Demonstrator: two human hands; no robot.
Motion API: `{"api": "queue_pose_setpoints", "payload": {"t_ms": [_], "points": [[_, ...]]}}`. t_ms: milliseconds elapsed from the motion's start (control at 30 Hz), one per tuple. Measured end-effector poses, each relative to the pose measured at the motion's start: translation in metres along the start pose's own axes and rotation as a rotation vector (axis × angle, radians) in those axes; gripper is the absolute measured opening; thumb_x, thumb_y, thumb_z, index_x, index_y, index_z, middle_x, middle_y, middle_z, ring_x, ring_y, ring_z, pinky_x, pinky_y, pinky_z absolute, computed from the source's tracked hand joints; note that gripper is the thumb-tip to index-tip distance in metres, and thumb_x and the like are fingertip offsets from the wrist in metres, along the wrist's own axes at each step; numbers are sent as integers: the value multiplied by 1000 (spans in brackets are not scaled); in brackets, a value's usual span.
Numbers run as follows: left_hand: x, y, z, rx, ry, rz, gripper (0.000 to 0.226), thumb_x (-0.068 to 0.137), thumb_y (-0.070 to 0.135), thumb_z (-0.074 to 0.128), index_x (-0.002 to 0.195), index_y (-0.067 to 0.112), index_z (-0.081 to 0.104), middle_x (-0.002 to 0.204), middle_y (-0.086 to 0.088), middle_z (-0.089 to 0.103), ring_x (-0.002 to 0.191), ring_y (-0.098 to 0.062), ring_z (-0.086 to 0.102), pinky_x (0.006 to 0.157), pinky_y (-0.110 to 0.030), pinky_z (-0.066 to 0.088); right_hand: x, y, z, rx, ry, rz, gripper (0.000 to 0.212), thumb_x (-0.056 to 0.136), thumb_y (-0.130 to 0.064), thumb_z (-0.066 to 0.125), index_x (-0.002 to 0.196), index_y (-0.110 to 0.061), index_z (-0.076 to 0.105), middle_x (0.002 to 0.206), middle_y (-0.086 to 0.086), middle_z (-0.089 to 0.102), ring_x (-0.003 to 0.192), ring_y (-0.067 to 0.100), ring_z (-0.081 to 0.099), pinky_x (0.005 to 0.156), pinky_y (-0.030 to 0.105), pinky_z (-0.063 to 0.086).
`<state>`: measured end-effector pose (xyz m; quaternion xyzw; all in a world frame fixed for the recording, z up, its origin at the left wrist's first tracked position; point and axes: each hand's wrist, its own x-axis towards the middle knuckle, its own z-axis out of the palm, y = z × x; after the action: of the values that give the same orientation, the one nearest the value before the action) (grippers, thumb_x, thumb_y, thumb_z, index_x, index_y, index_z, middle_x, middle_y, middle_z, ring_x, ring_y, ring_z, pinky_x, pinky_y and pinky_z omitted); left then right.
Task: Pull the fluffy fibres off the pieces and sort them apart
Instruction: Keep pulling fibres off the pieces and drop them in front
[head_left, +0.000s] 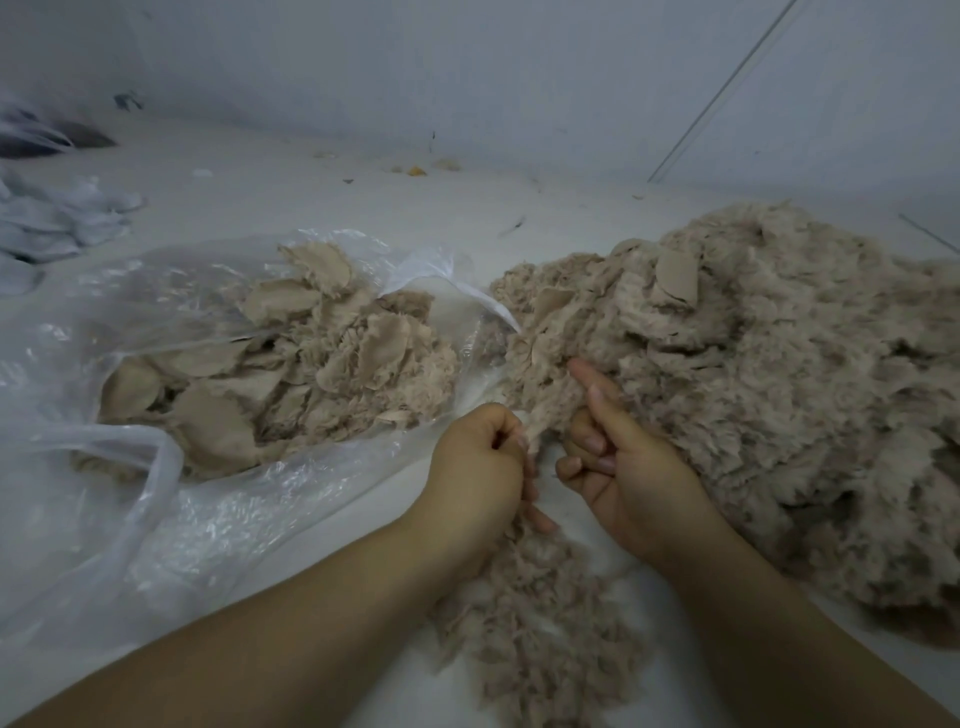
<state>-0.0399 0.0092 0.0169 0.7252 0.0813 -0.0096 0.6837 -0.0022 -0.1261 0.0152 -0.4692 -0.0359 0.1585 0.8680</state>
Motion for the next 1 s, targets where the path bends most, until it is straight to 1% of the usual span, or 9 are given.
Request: {"api": "queue_pose_setpoints", "payload": {"t_ms": [167, 267, 367, 467, 633, 700, 800, 900, 1000], "points": [[-8, -6, -9, -36, -34, -18, 26, 101, 7, 43, 78, 4, 53, 60, -12, 58, 44, -33, 58, 44, -43, 48, 1, 0, 5, 41, 70, 6, 34, 103, -25, 40, 137, -26, 47, 52, -7, 33, 40, 4, 33, 46, 18, 41], [-17, -12, -15, -31, -71, -45, 32, 100, 10, 45, 70, 12, 55, 59, -10, 60, 41, -32, 58, 45, -38, 45, 2, 0, 7, 39, 82, 9, 30, 104, -23, 39, 132, -22, 50, 52, -6, 31, 37, 3, 31, 46, 17, 39], [-14, -7, -21, -179, -37, -85, 41, 99, 3, 43, 62, 12, 57, 58, -13, 58, 41, -30, 55, 43, -37, 49, 2, 0, 8, 36, 83, -2, 28, 104, -22, 39, 127, -23, 54, 54, -6, 29, 38, 3, 30, 47, 16, 39], [-5, 1, -21, -316, 1, -128, 30, 92, -5, 42, 65, 5, 52, 58, -16, 52, 42, -27, 49, 41, -34, 50, 1, 0, 6, 29, 70, 7, 28, 104, -23, 39, 128, -23, 53, 53, -7, 32, 39, 3, 30, 48, 16, 40], [8, 6, -15, -144, -16, -41, 29, 83, -1, 51, 55, 8, 50, 52, -13, 50, 43, -27, 52, 46, -40, 54, 1, 1, 3, -34, 17, -44, 18, 100, -17, 44, 108, -15, 59, 52, -8, 37, 40, 2, 36, 49, 18, 43], [19, 7, -9, -110, -9, -38, 27, 85, -2, 56, 60, 7, 48, 51, -11, 51, 45, -27, 55, 50, -48, 58, 1, 1, 2, -52, 2, -46, 17, 99, -16, 44, 104, -15, 60, 52, -7, 37, 40, 2, 37, 49, 19, 43], [34, 14, -5, -38, -74, -77, 17, 85, 1, 65, 78, 6, 49, 67, -19, 56, 49, -26, 60, 51, -51, 58, 2, 2, 1, -49, -5, -33, 19, 99, -16, 45, 105, -16, 62, 51, -6, 37, 40, 2, 38, 48, 19, 44], [45, 23, -6, -18, -203, -129, 32, 82, 7, 69, 106, 10, 47, 84, -21, 59, 50, -27, 59, 50, -46, 55, 2, 3, 1, -37, -14, -29, 20, 99, -14, 45, 105, -15, 64, 51, -5, 38, 39, 2, 39, 47, 18, 44], [46, 24, -5, 62, -239, -36, 27, 87, 17, 69, 108, 11, 52, 82, -20, 65, 50, -28, 61, 44, -38, 53, 2, 3, 2, -21, -19, -25, 21, 97, -14, 46, 102, -16, 67, 50, -5, 41, 40, 1, 41, 45, 17, 43]]}}
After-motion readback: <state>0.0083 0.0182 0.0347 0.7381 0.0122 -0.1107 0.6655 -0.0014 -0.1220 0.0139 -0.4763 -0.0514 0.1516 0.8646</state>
